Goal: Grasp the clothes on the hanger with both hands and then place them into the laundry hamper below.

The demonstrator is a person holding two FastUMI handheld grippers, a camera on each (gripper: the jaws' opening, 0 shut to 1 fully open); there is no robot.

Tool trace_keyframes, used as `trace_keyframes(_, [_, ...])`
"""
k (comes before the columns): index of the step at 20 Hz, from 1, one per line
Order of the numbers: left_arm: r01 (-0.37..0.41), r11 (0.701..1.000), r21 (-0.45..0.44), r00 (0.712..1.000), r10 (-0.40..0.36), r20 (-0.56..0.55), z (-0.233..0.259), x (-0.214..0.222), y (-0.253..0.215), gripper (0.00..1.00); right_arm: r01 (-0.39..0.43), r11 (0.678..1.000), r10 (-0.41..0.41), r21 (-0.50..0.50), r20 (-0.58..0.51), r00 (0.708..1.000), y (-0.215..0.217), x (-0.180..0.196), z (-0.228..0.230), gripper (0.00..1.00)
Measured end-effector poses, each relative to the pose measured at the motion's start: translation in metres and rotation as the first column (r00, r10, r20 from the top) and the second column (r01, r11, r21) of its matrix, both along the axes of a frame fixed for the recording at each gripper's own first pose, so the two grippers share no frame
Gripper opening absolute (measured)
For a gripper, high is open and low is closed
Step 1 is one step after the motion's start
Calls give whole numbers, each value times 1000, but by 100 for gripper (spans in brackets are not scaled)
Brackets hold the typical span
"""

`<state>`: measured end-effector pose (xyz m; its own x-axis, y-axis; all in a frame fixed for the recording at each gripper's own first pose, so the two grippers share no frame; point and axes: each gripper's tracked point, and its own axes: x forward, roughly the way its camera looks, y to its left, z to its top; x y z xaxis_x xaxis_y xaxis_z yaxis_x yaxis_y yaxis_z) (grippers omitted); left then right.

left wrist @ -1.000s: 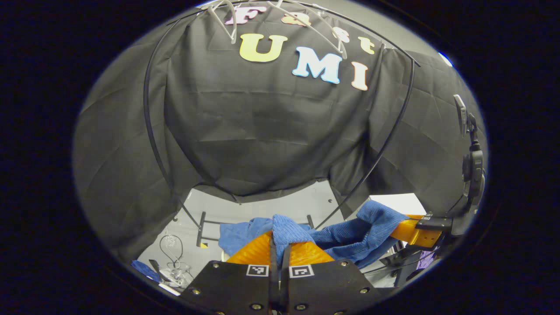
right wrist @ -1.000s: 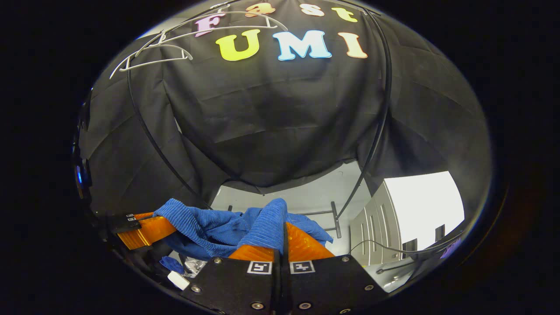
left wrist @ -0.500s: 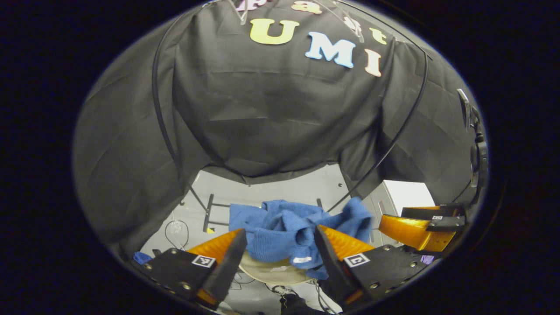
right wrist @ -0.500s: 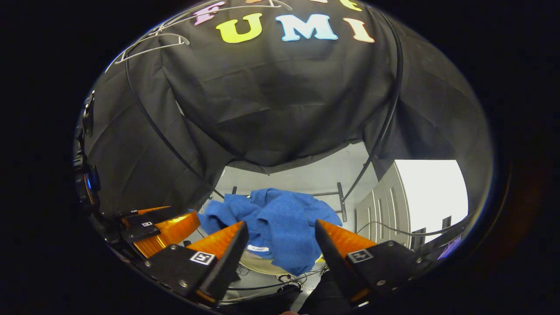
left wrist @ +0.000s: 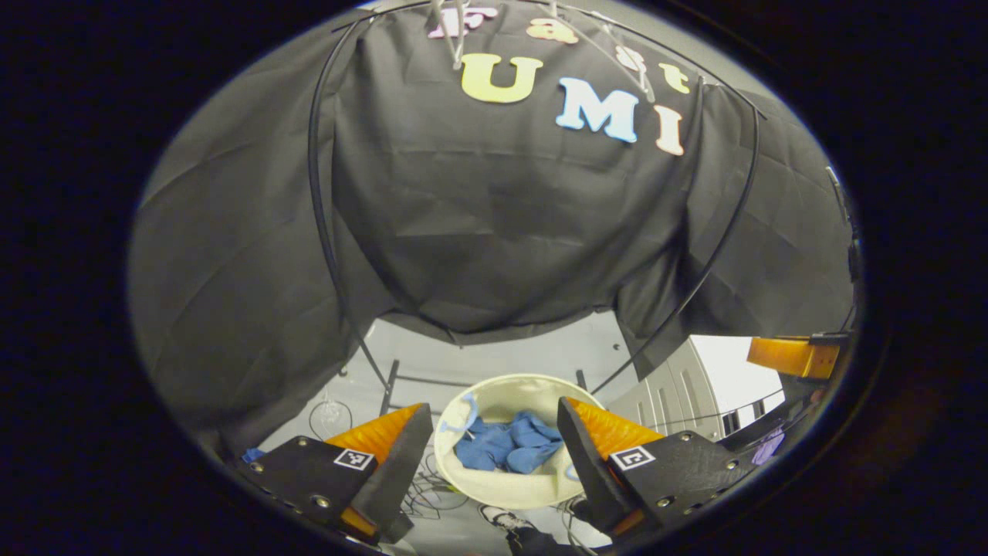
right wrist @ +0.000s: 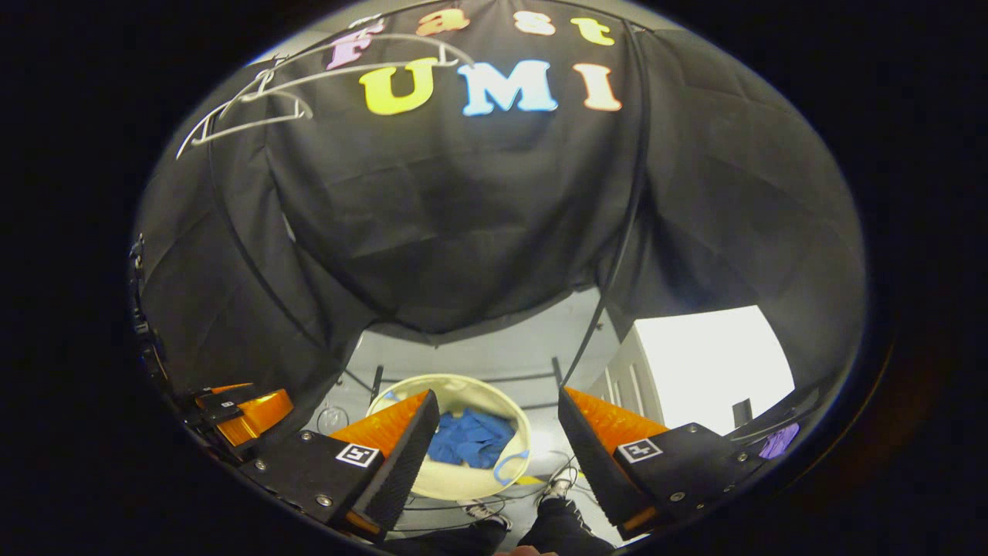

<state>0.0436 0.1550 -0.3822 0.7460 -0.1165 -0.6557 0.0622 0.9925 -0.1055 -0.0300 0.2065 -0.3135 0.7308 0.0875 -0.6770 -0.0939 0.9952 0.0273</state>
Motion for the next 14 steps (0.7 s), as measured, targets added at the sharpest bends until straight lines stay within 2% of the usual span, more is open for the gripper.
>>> trace_keyframes(4, [-7, 1000, 21, 989, 4, 150, 88, 23, -12, 93, 85, 996, -85, 5, 142, 986, -38, 20, 53, 96])
trace_keyframes(7, [-34, 999, 8, 963, 30, 266, 167, 34, -29, 94, 112, 994, -112, 15, 243, 964, -64, 34, 90, 96])
trace_keyframes(8, [-48, 999, 6, 950, 44, 309, 194, 35, -34, 93, 117, 993, -118, 19, 280, 953, -74, 40, 104, 96])
trace_keyframes(9, [-62, 998, 7, 936, 56, 348, 219, 34, -39, 93, 118, 993, -119, 24, 318, 940, -83, 44, 118, 92])
trace_keyframes(11, [-92, 996, 10, 903, 79, 422, 264, 30, -51, 93, 108, 994, -110, 29, 395, 912, -102, 51, 149, 92])
trace_keyframes(12, [-109, 994, 8, 886, 93, 453, 287, 27, -57, 93, 105, 994, -105, 26, 433, 895, -112, 56, 166, 99])
trace_keyframes(14, [-128, 992, -13, 855, 117, 506, 320, 20, -76, 93, 104, 994, -101, 23, 516, 851, -136, 61, 201, 96])
